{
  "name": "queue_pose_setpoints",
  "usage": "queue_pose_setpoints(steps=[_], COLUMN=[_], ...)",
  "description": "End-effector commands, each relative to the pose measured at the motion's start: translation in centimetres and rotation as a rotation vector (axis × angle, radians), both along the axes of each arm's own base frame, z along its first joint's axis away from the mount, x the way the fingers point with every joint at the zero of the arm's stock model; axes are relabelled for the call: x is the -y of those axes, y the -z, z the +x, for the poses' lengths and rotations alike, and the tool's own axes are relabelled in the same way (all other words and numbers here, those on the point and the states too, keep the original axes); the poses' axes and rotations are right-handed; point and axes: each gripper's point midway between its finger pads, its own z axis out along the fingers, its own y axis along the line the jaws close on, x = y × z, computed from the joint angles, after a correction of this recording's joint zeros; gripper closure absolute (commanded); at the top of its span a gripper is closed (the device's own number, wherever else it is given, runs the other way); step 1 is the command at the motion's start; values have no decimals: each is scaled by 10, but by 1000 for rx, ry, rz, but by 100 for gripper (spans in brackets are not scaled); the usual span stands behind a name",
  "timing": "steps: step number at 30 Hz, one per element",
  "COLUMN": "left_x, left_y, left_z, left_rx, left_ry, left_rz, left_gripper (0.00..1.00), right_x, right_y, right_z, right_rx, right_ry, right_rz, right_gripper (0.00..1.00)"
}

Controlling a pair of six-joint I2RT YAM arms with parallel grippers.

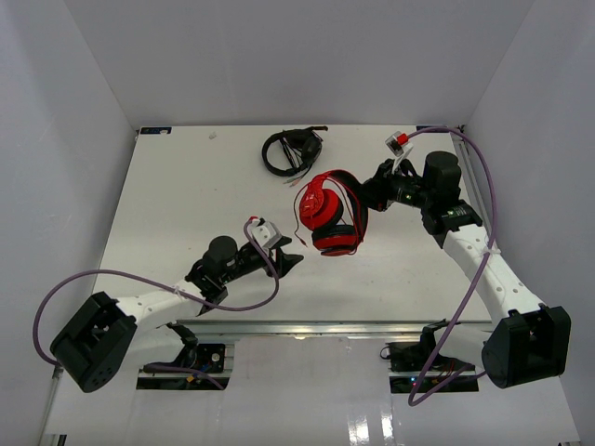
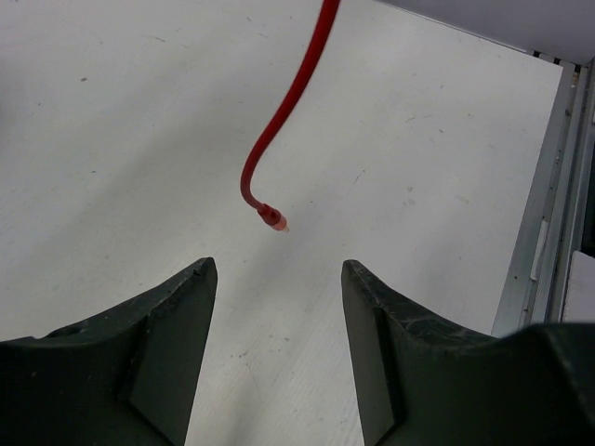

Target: Wrap the headphones

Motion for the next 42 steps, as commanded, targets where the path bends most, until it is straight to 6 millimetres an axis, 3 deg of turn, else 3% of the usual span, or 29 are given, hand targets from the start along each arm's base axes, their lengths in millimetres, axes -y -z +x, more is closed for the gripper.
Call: queue_pose_setpoints(steps=[1,8,10,12,15,16,23,30,36,42], left_x=[19,21,23,26,28,30,43,74,90,95], left_y=[-40,-50,-51,-51,-49,-47,-29,-11,17,39], left_z=[10,18,15,13,9,7,14,30,35,39], left_rx=[73,76,62,47,32,18,-86,-165,-279,-400], left_ry=[45,9,28,43,67,78,57,12,4,-32], left_rz=[-102,-174,-187,-201,-220,-225,-304,-336,-314,-346], left_gripper=[35,36,49,72,96,99,100,100,100,98], right_x=[-3,-2,-3,-3,-3,-2,-2,-9,8,37], right_y=[-27,-24,-23,-22,-22,-21,-21,-14,24,85], right_z=[-4,-5,-4,-3,-3,-3,8,22,60,107], right_rx=[67,64,61,59,57,56,-25,-137,-199,-224], right_ry=[-21,-21,-22,-21,-17,-14,40,74,304,588], right_rz=[52,51,54,54,54,54,82,122,75,-67], right_gripper=[92,92,92,92,92,92,92,92,92,92])
